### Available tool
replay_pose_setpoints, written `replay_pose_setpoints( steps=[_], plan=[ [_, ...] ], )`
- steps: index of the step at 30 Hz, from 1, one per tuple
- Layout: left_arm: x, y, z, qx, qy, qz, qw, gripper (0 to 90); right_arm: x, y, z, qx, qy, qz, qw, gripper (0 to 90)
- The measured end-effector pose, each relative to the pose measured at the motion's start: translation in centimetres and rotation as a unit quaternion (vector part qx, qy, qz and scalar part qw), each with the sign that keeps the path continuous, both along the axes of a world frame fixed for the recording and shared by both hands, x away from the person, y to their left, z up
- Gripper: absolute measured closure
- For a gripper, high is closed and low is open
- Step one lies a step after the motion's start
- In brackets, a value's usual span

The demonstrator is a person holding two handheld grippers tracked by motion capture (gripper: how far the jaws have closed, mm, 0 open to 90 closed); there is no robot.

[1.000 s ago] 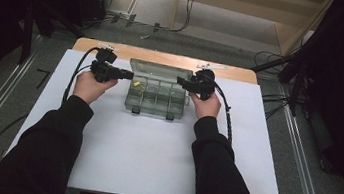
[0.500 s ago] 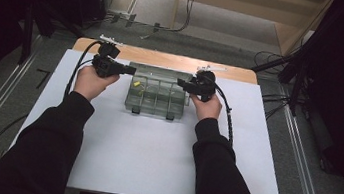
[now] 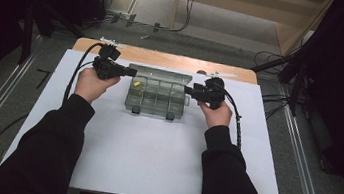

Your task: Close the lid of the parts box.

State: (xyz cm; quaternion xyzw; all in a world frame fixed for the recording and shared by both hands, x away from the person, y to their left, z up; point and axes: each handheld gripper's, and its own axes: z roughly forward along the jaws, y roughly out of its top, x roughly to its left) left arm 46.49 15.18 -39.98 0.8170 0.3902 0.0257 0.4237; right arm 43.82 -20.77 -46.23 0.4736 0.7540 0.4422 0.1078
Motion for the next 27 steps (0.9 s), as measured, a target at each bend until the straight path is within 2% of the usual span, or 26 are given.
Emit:
replay_pose_setpoints(
  steps=[2, 4, 8, 10, 12, 15, 21, 27],
  plan=[
    [-0.1, 0.0, -0.1, -0.001, -0.001, -0.001, 1.0, 89.8, -0.7, -0.8, 0.2, 0.015, 0.015, 0.002, 0.9998, 58.2],
    [-0.1, 0.1, -0.1, 0.001, 0.0, 0.0, 1.0, 89.9, -1.1, -1.4, 0.6, 0.019, 0.019, 0.007, 0.9996, 65.3],
    [-0.3, 0.3, -0.2, 0.001, 0.0, -0.001, 1.0, 89.9, -1.8, -2.2, 1.9, 0.024, 0.019, 0.014, 0.9994, 82.6],
    [-0.4, 0.3, -0.2, 0.002, 0.001, -0.002, 1.0, 89.8, -1.9, -2.3, 2.6, 0.022, 0.017, 0.017, 0.9995, 87.7],
    [-0.7, 0.4, -0.2, 0.003, 0.002, -0.003, 1.0, 89.9, -2.0, -2.4, 3.3, 0.021, 0.017, 0.022, 0.9994, 87.8],
    [-0.9, 0.6, -0.1, 0.004, 0.004, -0.007, 1.0, 89.9, -1.7, -2.5, 4.1, 0.022, 0.029, 0.018, 0.9992, 87.9],
    [-1.7, 1.0, 0.6, 0.005, 0.011, -0.017, 0.9998, 89.9, -1.7, -2.4, 4.8, 0.025, 0.029, 0.019, 0.9991, 87.9],
    [-2.9, 0.9, 2.0, 0.011, -0.008, -0.029, 0.9995, 89.9, -1.6, -2.1, 5.4, 0.026, 0.028, 0.023, 0.999, 87.9]
  ],
)
